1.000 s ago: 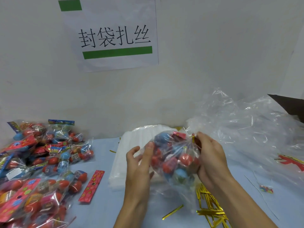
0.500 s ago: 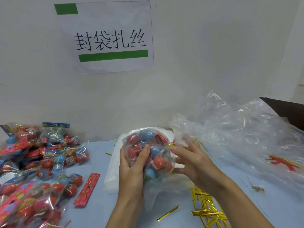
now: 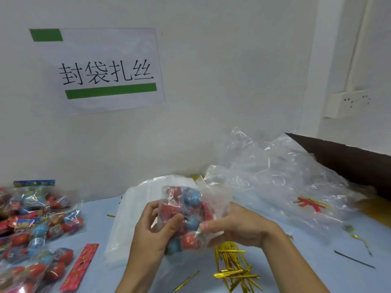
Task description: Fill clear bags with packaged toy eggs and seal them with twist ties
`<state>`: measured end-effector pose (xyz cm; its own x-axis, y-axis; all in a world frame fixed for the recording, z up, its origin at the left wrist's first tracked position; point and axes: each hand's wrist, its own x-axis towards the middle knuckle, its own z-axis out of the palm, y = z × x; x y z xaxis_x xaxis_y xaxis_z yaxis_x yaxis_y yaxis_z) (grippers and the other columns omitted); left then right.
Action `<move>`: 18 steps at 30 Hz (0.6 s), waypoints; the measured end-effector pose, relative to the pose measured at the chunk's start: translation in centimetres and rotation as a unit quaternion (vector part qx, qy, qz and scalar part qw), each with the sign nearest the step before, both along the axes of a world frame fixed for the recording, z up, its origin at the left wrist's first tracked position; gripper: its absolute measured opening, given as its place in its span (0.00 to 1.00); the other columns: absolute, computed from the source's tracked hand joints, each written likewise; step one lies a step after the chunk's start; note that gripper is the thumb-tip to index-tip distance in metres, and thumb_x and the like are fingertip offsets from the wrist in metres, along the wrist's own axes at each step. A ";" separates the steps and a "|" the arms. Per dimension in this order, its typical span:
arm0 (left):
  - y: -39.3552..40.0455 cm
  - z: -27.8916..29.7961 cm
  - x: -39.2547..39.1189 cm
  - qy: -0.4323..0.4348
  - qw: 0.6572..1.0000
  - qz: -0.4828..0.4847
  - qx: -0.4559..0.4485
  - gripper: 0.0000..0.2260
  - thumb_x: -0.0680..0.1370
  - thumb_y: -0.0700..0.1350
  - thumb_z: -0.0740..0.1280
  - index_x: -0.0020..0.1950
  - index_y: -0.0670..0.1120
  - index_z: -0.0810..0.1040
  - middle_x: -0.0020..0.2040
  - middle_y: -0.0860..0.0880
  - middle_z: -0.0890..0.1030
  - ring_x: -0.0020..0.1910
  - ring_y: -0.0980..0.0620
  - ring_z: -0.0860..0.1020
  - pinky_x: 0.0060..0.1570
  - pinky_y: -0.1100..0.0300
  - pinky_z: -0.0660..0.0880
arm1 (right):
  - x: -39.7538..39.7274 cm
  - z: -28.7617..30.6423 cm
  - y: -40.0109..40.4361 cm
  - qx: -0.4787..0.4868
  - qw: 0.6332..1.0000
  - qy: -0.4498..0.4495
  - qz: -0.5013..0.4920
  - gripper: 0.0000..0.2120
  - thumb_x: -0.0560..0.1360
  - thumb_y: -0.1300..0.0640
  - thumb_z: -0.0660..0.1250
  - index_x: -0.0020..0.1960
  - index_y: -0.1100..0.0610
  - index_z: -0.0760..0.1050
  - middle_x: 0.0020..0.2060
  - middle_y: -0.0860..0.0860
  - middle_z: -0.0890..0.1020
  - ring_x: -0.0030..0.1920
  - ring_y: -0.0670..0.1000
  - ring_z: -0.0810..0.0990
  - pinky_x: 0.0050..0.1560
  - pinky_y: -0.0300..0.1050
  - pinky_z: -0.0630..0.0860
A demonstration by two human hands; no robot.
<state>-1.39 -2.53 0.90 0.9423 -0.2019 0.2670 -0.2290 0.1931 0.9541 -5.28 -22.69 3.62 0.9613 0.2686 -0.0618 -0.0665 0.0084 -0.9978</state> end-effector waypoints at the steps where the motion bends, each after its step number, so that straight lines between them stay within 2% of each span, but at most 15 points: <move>1: -0.1 0.0 -0.1 -0.009 1.000 -0.021 0.013 0.31 0.52 0.67 0.81 0.49 0.54 0.82 0.49 0.46 0.86 0.46 0.45 0.86 0.38 0.56 0.82 | -0.2 0.0 -0.4 -0.006 1.000 0.008 0.008 0.18 0.71 0.61 0.75 0.60 0.57 0.82 0.57 0.62 0.84 0.54 0.61 0.85 0.55 0.56 0.83; 3: -0.4 0.0 -0.4 -0.015 0.999 -0.043 0.028 0.32 0.54 0.71 0.79 0.50 0.54 0.83 0.50 0.45 0.86 0.48 0.44 0.86 0.41 0.56 0.82 | -0.3 -0.1 -0.9 -0.010 1.000 0.017 0.009 0.22 0.70 0.62 0.75 0.64 0.64 0.78 0.59 0.67 0.82 0.56 0.66 0.83 0.53 0.54 0.84; 4: -0.4 0.1 -0.3 -0.011 0.999 -0.046 0.025 0.31 0.57 0.72 0.76 0.51 0.54 0.83 0.50 0.45 0.86 0.49 0.43 0.85 0.43 0.53 0.83 | -0.3 -0.2 -1.1 -0.006 1.000 0.008 0.011 0.24 0.71 0.62 0.75 0.66 0.63 0.77 0.60 0.68 0.81 0.58 0.68 0.81 0.52 0.53 0.84; 6: -0.3 0.0 0.0 0.020 0.999 -0.046 0.004 0.28 0.65 0.73 0.70 0.53 0.54 0.84 0.54 0.44 0.85 0.54 0.42 0.84 0.51 0.44 0.80 | -0.1 -0.2 -1.4 0.012 1.000 -0.023 -0.002 0.22 0.72 0.62 0.74 0.65 0.56 0.77 0.59 0.63 0.83 0.57 0.65 0.83 0.47 0.49 0.84; 8: -0.2 -0.1 0.6 0.050 0.998 -0.019 -0.025 0.22 0.71 0.68 0.67 0.55 0.54 0.85 0.56 0.47 0.85 0.59 0.44 0.81 0.57 0.41 0.76 | -0.1 0.0 -1.6 0.046 0.997 -0.049 -0.035 0.18 0.71 0.61 0.74 0.60 0.52 0.81 0.54 0.58 0.86 0.51 0.58 0.85 0.46 0.49 0.84; 10: 0.1 -0.5 1.1 0.066 0.997 0.025 -0.036 0.18 0.74 0.62 0.63 0.52 0.54 0.85 0.53 0.47 0.85 0.58 0.45 0.80 0.52 0.43 0.77 | 0.2 0.5 -1.9 0.091 0.990 -0.060 -0.092 0.14 0.70 0.60 0.76 0.56 0.53 0.84 0.52 0.59 0.86 0.48 0.57 0.86 0.47 0.51 0.84; 12: 0.0 -0.9 1.5 0.078 0.996 0.045 -0.030 0.15 0.82 0.54 0.59 0.53 0.50 0.83 0.51 0.44 0.85 0.55 0.43 0.80 0.48 0.44 0.77 | 0.4 1.6 -2.7 0.148 0.975 -0.070 -0.153 0.16 0.68 0.59 0.79 0.55 0.55 0.84 0.52 0.59 0.86 0.48 0.58 0.86 0.46 0.51 0.84; 15: -0.3 -1.3 1.9 0.085 0.995 0.052 -0.013 0.16 0.84 0.49 0.56 0.53 0.45 0.82 0.50 0.41 0.85 0.53 0.42 0.80 0.46 0.46 0.77 | 0.8 5.3 -4.8 0.235 0.930 -0.098 -0.266 0.18 0.66 0.56 0.77 0.55 0.57 0.82 0.48 0.57 0.86 0.44 0.55 0.87 0.46 0.51 0.85; 16: -0.3 -1.4 1.9 0.086 0.995 0.058 -0.006 0.15 0.84 0.48 0.56 0.52 0.45 0.82 0.50 0.41 0.85 0.52 0.42 0.80 0.45 0.46 0.77 | 0.9 6.8 -5.8 0.277 0.903 -0.109 -0.310 0.15 0.69 0.57 0.76 0.54 0.58 0.81 0.46 0.56 0.86 0.43 0.54 0.87 0.48 0.51 0.84; 18: -0.4 -1.4 2.0 0.084 0.995 0.061 -0.003 0.14 0.84 0.46 0.57 0.51 0.44 0.82 0.48 0.42 0.85 0.52 0.41 0.80 0.45 0.46 0.76 | 1.0 9.7 -7.8 0.368 0.838 -0.145 -0.376 0.13 0.75 0.60 0.72 0.59 0.60 0.78 0.48 0.56 0.84 0.49 0.51 0.84 0.57 0.54 0.82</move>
<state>0.58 -2.93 -0.48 0.9913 -0.0813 0.1039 -0.0880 0.1792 0.9799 -4.26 -30.51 13.30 0.8218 -0.5571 0.1198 0.4780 0.5595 -0.6771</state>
